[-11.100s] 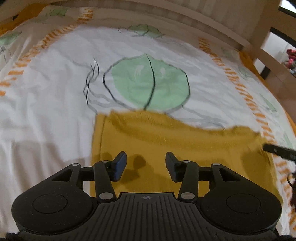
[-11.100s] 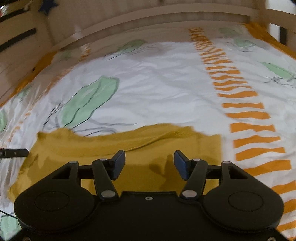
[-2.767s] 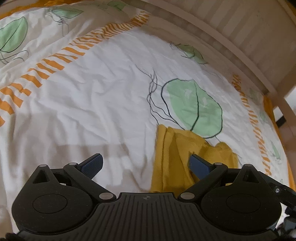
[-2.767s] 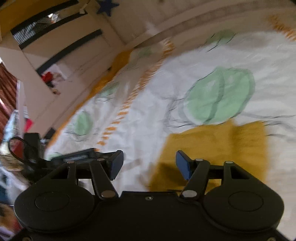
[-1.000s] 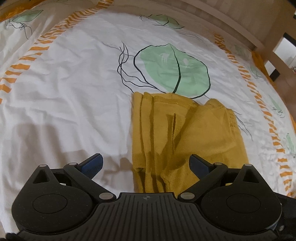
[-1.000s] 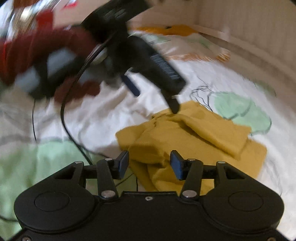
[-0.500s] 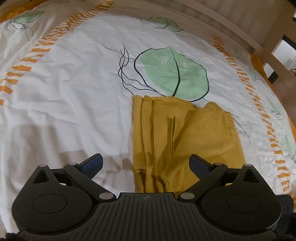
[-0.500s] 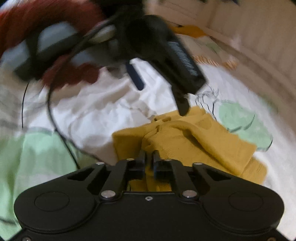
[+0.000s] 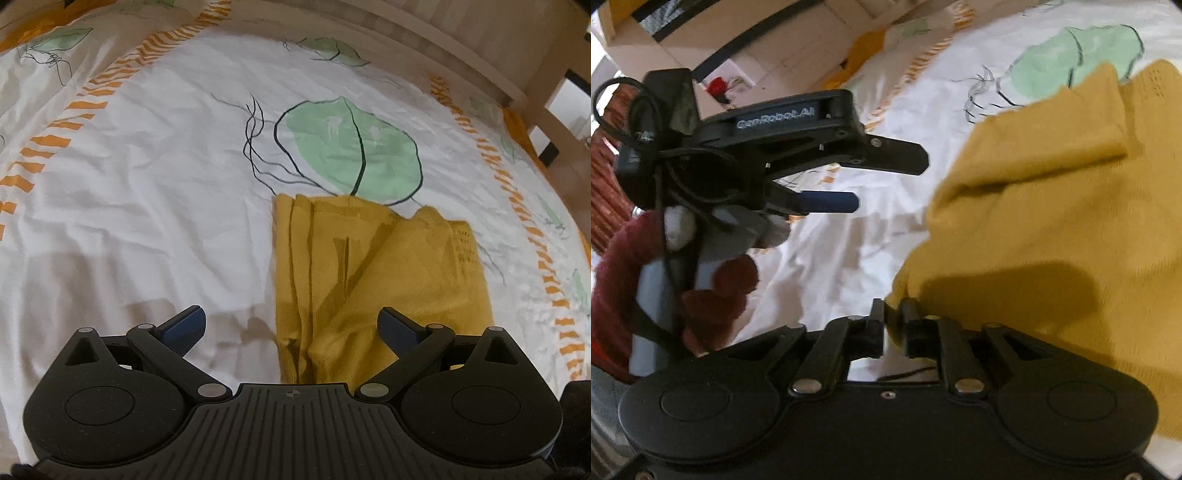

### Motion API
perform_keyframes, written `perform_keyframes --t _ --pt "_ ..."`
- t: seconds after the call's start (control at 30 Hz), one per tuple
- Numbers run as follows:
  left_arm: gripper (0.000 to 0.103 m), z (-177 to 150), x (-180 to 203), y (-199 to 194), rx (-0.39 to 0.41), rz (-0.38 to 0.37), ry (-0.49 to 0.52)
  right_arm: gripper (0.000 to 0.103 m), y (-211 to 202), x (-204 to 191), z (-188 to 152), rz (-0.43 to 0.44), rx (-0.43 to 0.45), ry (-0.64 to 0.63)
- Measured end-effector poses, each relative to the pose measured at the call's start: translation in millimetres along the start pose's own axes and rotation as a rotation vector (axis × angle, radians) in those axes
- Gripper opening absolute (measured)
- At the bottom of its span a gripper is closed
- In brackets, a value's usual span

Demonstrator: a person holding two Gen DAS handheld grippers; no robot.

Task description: Fold small clothes

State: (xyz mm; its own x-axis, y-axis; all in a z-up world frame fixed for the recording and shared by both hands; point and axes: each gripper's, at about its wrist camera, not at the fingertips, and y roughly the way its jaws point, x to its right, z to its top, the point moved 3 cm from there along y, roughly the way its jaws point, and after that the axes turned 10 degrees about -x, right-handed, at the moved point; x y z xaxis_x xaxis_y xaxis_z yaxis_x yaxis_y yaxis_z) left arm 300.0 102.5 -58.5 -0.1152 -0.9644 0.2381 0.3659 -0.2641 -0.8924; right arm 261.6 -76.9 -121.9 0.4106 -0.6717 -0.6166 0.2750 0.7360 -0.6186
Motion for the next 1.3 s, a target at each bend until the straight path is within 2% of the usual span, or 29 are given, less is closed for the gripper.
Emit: perform_keyframes --t 0.03,0.1,0.17,0.3,0.43,0.5,0.57,0.63,0.7,0.83,1.1,1.17,1.3 --pt "0.100 0 0 1 -0.005 0.002 0.006 0.023 -4 0 0 0.004 0.009 -0.004" --pt "0.100 -1 1 4 -0.012 0.009 0.018 0.032 -15 -5 2 0.000 0.020 -0.051" --pt "0.100 -3 3 4 -0.013 0.012 0.029 0.047 -35 -14 3 -0.040 0.027 -0.137" --pt "0.100 -5 8 6 -0.017 0.016 0.051 0.048 -69 -12 11 -0.158 0.050 -0.237" --pt "0.100 -11 13 16 -0.056 0.029 0.095 0.048 -84 12 33 -0.283 0.077 -0.228" --pt "0.100 -14 16 23 -0.084 0.054 0.132 0.048 -85 26 43 -0.336 0.074 -0.224" --pt "0.100 -19 16 31 -0.122 0.085 0.167 0.048 -79 38 52 -0.427 0.054 -0.272" --pt "0.101 -22 13 40 -0.157 0.118 0.177 0.048 -72 43 56 -0.489 0.026 -0.324" --pt "0.101 -24 8 44 -0.172 0.116 0.173 0.048 -60 47 59 -0.525 -0.004 -0.372" --pt "0.101 -25 5 42 -0.173 0.101 0.163 0.049 -45 47 71 -0.516 0.000 -0.396" --pt "0.101 -26 3 40 -0.175 0.091 0.169 0.051 1 30 129 -0.413 0.037 -0.386" --pt "0.101 -27 2 40 -0.174 0.087 0.169 0.062 2 30 136 -0.363 0.057 -0.348" --pt "0.101 -27 1 40 -0.169 0.073 0.163 0.062 -16 37 133 -0.318 0.097 -0.270"
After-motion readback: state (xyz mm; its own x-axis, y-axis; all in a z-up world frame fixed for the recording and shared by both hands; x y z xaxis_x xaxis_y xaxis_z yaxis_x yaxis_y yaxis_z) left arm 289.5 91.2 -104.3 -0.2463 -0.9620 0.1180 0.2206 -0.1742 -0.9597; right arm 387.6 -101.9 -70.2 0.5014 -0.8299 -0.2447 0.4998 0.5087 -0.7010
